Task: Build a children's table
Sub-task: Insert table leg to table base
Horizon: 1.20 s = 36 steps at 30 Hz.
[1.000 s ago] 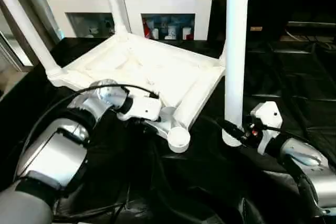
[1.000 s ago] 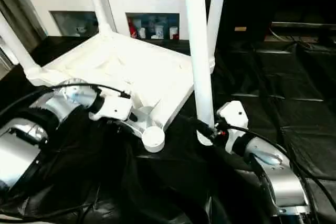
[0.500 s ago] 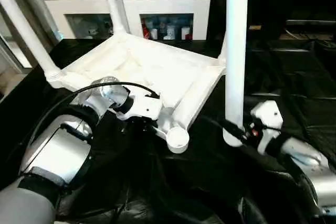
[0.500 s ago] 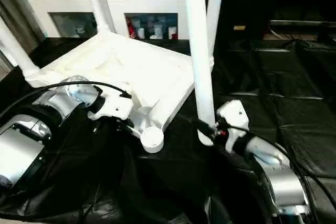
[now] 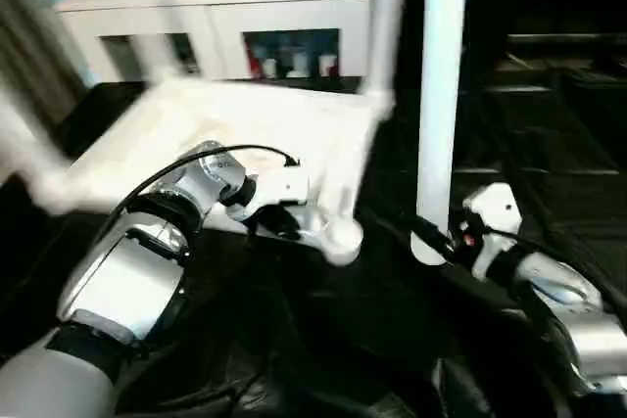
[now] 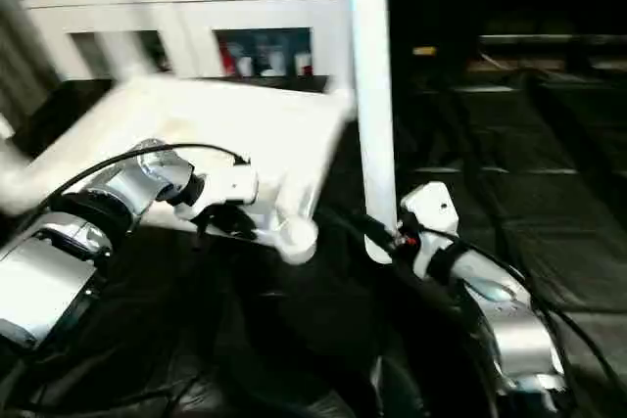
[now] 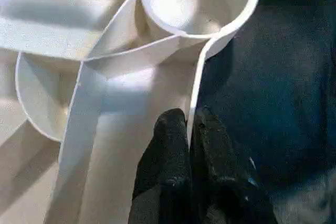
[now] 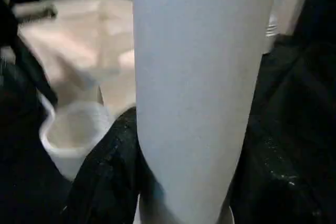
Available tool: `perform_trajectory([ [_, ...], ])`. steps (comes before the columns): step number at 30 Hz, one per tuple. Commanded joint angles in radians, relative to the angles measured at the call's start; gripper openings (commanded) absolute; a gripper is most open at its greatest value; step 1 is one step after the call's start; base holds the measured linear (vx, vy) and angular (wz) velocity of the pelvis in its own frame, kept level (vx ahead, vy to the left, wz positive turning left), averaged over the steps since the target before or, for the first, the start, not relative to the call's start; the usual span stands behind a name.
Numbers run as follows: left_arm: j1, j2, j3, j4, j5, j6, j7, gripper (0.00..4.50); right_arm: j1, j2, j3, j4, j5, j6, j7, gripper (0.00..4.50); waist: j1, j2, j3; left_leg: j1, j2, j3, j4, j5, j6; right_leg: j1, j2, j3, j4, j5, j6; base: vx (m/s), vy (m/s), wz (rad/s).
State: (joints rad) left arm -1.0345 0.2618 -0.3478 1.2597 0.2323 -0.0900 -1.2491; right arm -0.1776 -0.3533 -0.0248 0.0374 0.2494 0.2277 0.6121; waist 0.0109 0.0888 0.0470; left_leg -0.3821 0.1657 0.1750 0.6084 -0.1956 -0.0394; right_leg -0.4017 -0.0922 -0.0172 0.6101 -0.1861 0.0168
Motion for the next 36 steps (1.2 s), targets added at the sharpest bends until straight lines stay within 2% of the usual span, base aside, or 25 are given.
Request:
perform_trajectory([
  [1,0.065,-0.011,0.021,0.004,-0.027,0.05,0.026,0.0,-0.028,0.018,-0.02,0.001,0.041,0.029,-0.018,1.88,0.019,-0.042,-0.064,0.001,0.038,-0.014,-0.074,-0.157,0.104,0.053,-0.05,0.017,-0.081,-0.182,-0.283,0.0,0.0,0.0],
  [2,0.066,-0.011,0.021,0.003,-0.028,0.05,0.026,0.0,-0.028,0.019,-0.02,0.001,0.041,0.029,-0.018,1.88,0.022,-0.037,-0.067,0.004,0.04,-0.014,-0.073,-0.145,0.109,0.054,-0.051,0.016,-0.077,-0.158,-0.292,0.0,0.0,0.0],
  [3,0.107,-0.036,0.05,-0.057,-0.055,0.06,0.063,0.0,-0.054,0.045,-0.045,0.016,0.079,0.066,-0.041,1.88,0.021,-0.057,-0.067,0.003,0.041,-0.01,-0.072,-0.131,0.122,0.053,-0.047,0.016,-0.075,-0.116,-0.299,0.0,0.0,0.0],
  [4,0.121,-0.043,0.06,-0.081,-0.063,0.066,0.072,0.0,-0.061,0.053,-0.052,0.02,0.091,0.077,-0.048,1.88,0.026,-0.05,-0.068,0.004,0.04,-0.011,-0.072,-0.114,0.136,0.052,-0.048,0.015,-0.073,-0.086,-0.308,0.0,0.0,0.0],
  [5,0.134,-0.055,0.071,-0.099,-0.072,0.073,0.097,0.0,-0.07,0.057,-0.058,0.024,0.097,0.084,-0.053,1.88,0.03,-0.052,-0.069,0.007,0.044,-0.01,-0.071,-0.113,0.138,0.052,-0.05,0.015,-0.07,-0.081,-0.312,0.0,0.0,0.0],
  [6,0.149,-0.067,0.081,-0.12,-0.081,0.078,0.117,0.0,-0.077,0.059,-0.062,0.026,0.101,0.089,-0.056,1.88,0.037,-0.05,-0.074,0.011,0.046,-0.01,-0.068,-0.098,0.143,0.05,-0.049,0.015,-0.066,-0.058,-0.317,0.0,0.0,0.0],
  [8,0.171,-0.086,0.094,-0.15,-0.095,0.092,0.148,0.0,-0.09,0.064,-0.071,0.031,0.108,0.099,-0.06,1.88,0.04,-0.055,-0.072,0.011,0.05,-0.009,-0.07,-0.086,0.151,0.048,-0.047,0.014,-0.062,-0.021,-0.321,0.0,0.0,0.0],
  [10,0.199,-0.116,0.107,-0.184,-0.108,0.118,0.201,0.0,-0.108,0.07,-0.086,0.036,0.129,0.119,-0.062,1.88,0.045,-0.063,-0.07,0.013,0.051,-0.007,-0.073,-0.104,0.143,0.047,-0.048,0.014,-0.066,-0.043,-0.313,0.0,0.0,0.0],
  [12,0.205,-0.121,0.109,-0.19,-0.11,0.127,0.212,0.0,-0.111,0.07,-0.089,0.035,0.137,0.125,-0.061,1.88,0.05,-0.063,-0.068,0.015,0.051,-0.007,-0.074,-0.13,0.127,0.046,-0.05,0.015,-0.07,-0.086,-0.303,0.0,0.0,0.0],
  [13,0.23,-0.126,0.106,-0.226,-0.105,0.124,0.234,0.0,-0.118,0.067,-0.093,0.032,0.146,0.137,-0.057,1.88,0.05,-0.07,-0.067,0.015,0.051,-0.007,-0.077,-0.137,0.117,0.047,-0.05,0.016,-0.072,-0.103,-0.294,0.0,0.0,0.0],
  [15,0.255,-0.122,0.091,-0.255,-0.085,0.078,0.258,0.0,-0.123,0.062,-0.093,0.031,0.147,0.142,-0.051,1.87,0.05,-0.07,-0.065,0.012,0.052,-0.008,-0.078,-0.14,0.11,0.048,-0.05,0.016,-0.073,-0.11,-0.281,0.0,0.0,0.0],
  [16,0.27,-0.115,0.082,-0.277,-0.075,0.012,0.26,0.0,-0.126,0.059,-0.094,0.033,0.146,0.144,-0.05,1.87,0.05,-0.076,-0.066,0.011,0.052,-0.008,-0.079,-0.134,0.108,0.049,-0.05,0.017,-0.072,-0.107,-0.271,0.0,0.0,0.0],
  [17,0.276,-0.111,0.079,-0.288,-0.073,-0.029,0.257,0.0,-0.129,0.057,-0.096,0.035,0.147,0.146,-0.049,1.87,0.05,-0.075,-0.066,0.01,0.052,-0.01,-0.079,-0.132,0.109,0.049,-0.051,0.016,-0.073,-0.109,-0.267,0.0,0.0,0.0],
  [18,0.282,-0.107,0.077,-0.299,-0.073,-0.07,0.253,0.29,-0.131,0.055,-0.098,0.037,0.148,0.148,-0.048,1.87,0.049,-0.079,-0.065,0.009,0.051,-0.01,-0.08,-0.133,0.105,0.049,-0.051,0.016,-0.073,-0.116,-0.257,0.0,0.0,0.0],
  [19,0.282,-0.106,0.078,-0.301,-0.075,-0.07,0.25,0.47,-0.132,0.054,-0.098,0.038,0.148,0.148,-0.048,1.87,0.046,-0.078,-0.066,0.01,0.051,-0.009,-0.08,-0.133,0.101,0.048,-0.05,0.017,-0.073,-0.111,-0.253,0.0,0.0,0.0],
  [21,0.28,-0.095,0.093,-0.327,-0.102,-0.042,0.207,0.58,-0.139,0.046,-0.098,0.047,0.15,0.149,-0.046,1.87,0.047,-0.078,-0.067,0.013,0.052,-0.008,-0.079,-0.12,0.099,0.046,-0.049,0.017,-0.069,-0.084,-0.26,0.0,0.0,0.0],
  [23,0.275,-0.093,0.128,-0.352,-0.143,0.017,0.183,0.94,-0.145,0.042,-0.098,0.054,0.15,0.148,-0.045,1.87,0.048,-0.079,-0.067,0.012,0.051,-0.007,-0.077,-0.103,0.1,0.046,-0.05,0.017,-0.064,-0.056,-0.274,0.0,0.0,0.0],
  [24,0.276,-0.092,0.142,-0.369,-0.161,0.046,0.184,0.94,-0.145,0.041,-0.096,0.053,0.149,0.148,-0.045,1.87,0.047,-0.093,-0.068,0.012,0.05,-0.004,-0.076,-0.093,0.106,0.047,-0.049,0.016,-0.062,-0.042,-0.28,0.0,0.0,0.0],
  [25,0.277,-0.087,0.145,-0.379,-0.167,0.059,0.183,0.94,-0.145,0.041,-0.095,0.051,0.149,0.149,-0.045,1.87,0.051,-0.086,-0.068,0.012,0.051,-0.005,-0.075,-0.084,0.111,0.047,-0.052,0.017,-0.06,-0.037,-0.285,0.0,0.0,0.0],
  [27,0.282,-0.065,0.134,-0.383,-0.154,0.046,0.179,0.94,-0.144,0.043,-0.093,0.05,0.147,0.152,-0.044,1.87,0.051,-0.082,-0.066,0.013,0.052,-0.005,-0.075,-0.083,0.114,0.045,-0.05,0.016,-0.061,-0.038,-0.285,0.0,0.0,0.0],
  [30,0.279,-0.043,0.13,-0.348,-0.145,0.02,0.166,0.94,-0.14,0.047,-0.089,0.047,0.145,0.151,-0.044,1.87,0.05,-0.085,-0.065,0.014,0.051,-0.004,-0.075,-0.085,0.109,0.046,-0.049,0.016,-0.06,-0.028,-0.284,0.0,0.0,0.0],
  [31,0.279,-0.041,0.134,-0.344,-0.148,0.024,0.165,0.94,-0.138,0.048,-0.088,0.045,0.146,0.15,-0.045,1.87,0.051,-0.082,-0.065,0.014,0.051,-0.005,-0.075,-0.088,0.105,0.047,-0.049,0.016,-0.06,-0.031,-0.284,0.0,0.0,0.0],
  [36,0.281,-0.025,0.123,-0.35,-0.14,0.042,0.158,0.94,-0.131,0.05,-0.081,0.043,0.144,0.146,-0.042,1.87,0.05,-0.085,-0.064,0.014,0.052,-0.004,-0.077,-0.105,0.09,0.048,-0.05,0.016,-0.061,-0.048,-0.284,0.0,0.0,0.0],
])
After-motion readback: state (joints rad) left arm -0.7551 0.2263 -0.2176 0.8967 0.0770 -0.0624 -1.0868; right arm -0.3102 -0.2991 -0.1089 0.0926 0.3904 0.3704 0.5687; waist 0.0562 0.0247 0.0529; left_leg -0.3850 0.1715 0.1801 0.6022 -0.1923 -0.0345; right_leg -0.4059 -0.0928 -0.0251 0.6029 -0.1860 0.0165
